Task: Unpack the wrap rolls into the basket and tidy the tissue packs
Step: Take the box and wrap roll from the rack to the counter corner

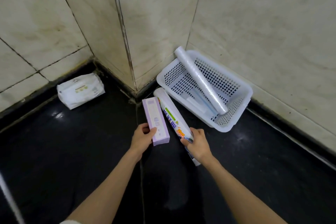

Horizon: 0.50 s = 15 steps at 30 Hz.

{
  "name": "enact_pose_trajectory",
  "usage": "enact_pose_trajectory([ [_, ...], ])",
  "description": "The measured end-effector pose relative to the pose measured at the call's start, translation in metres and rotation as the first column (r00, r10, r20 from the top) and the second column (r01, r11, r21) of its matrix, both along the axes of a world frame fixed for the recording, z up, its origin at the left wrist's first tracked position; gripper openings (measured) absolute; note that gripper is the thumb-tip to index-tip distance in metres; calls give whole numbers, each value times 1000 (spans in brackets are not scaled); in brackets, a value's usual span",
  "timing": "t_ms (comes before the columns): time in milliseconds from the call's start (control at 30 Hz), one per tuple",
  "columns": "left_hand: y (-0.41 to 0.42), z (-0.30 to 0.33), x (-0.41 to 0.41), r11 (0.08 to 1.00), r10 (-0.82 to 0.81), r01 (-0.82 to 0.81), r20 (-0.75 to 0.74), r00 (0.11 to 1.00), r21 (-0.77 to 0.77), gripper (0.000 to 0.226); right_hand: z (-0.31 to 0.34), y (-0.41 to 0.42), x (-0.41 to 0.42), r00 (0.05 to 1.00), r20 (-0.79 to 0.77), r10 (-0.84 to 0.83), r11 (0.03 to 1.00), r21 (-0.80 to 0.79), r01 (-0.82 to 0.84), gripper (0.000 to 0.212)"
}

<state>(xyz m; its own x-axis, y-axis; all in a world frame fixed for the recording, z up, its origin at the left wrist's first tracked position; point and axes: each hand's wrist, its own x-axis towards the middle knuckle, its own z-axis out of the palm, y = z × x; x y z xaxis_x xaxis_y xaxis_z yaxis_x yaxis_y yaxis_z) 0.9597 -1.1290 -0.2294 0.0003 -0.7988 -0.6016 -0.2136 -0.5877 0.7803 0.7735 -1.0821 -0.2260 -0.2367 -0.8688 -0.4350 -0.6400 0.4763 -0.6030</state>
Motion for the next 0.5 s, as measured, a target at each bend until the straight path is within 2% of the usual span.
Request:
enact_pose_trajectory([
  [133, 3, 2, 3, 990, -115, 127, 160, 980, -66, 41, -2, 1, 2, 998, -59, 27, 1000, 12, -27, 60],
  [267, 17, 12, 18, 945, -291, 324, 328, 899, -50, 55, 10, 7, 3, 988, -124, 92, 995, 48, -87, 63],
  [400, 36, 44, 40, 823, -419, 552, 514, 748, -133, 60, 36, 30, 3, 979, -152, 138, 989, -36, -145, 63],
  [500, 57, 74, 45, 706, -394, 678, 681, 617, -206, 60, 61, 55, 0, 965, -200, 170, 967, -153, -202, 60],
])
